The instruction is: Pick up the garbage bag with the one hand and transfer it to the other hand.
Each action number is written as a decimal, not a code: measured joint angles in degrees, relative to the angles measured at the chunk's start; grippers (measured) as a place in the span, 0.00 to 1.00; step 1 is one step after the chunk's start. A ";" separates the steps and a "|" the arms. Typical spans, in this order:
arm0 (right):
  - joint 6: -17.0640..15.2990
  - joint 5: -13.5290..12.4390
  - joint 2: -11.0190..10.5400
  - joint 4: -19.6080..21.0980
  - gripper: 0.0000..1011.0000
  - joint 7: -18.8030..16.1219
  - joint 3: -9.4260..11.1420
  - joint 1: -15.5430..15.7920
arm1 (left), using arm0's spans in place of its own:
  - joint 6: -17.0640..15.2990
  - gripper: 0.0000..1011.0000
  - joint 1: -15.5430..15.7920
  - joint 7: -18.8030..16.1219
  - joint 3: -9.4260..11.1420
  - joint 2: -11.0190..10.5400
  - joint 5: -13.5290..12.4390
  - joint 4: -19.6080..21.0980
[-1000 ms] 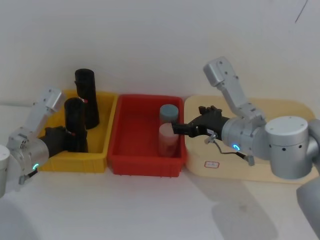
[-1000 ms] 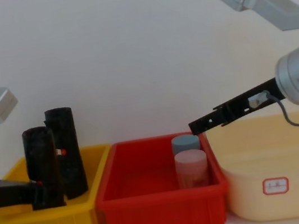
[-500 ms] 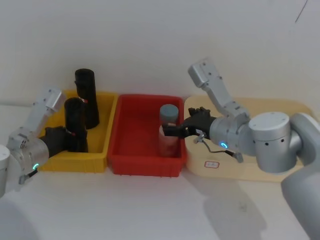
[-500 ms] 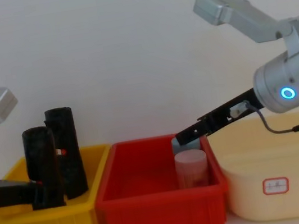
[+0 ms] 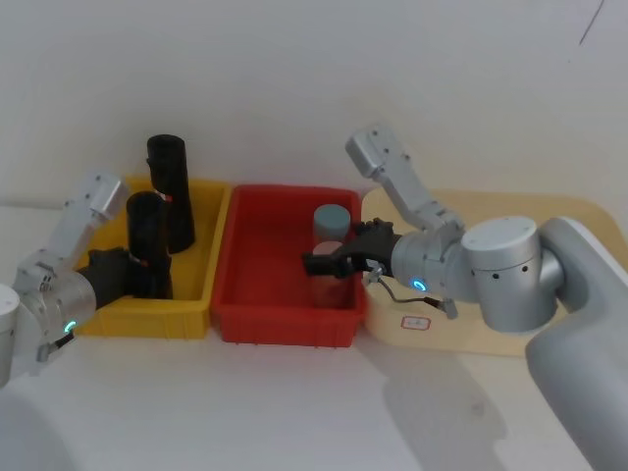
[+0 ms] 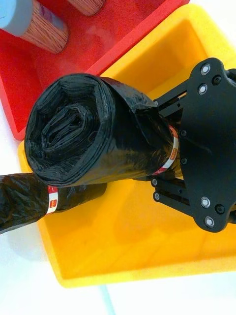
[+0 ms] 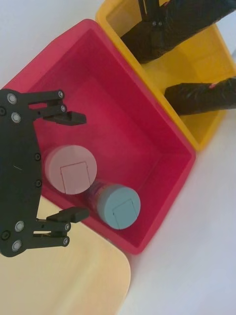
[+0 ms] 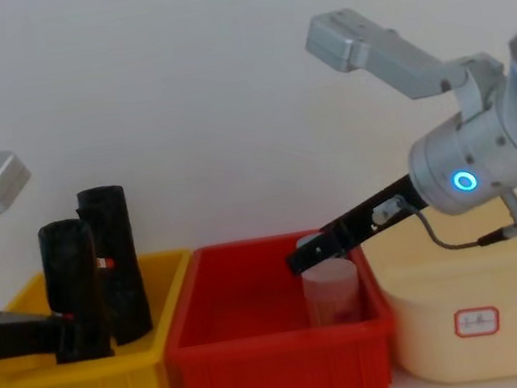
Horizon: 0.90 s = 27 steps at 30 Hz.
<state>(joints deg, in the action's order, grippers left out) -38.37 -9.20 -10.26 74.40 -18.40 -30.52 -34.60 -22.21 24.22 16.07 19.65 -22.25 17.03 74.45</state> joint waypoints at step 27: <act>1.55 1.22 2.31 -7.91 1.00 -3.29 -1.16 -4.00 | 0.00 0.41 0.00 0.00 0.00 0.01 0.00 0.00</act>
<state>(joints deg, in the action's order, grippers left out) -36.81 -7.97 -7.94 66.49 -21.69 -31.67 -38.60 -22.21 24.22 16.07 19.65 -22.25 17.03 74.45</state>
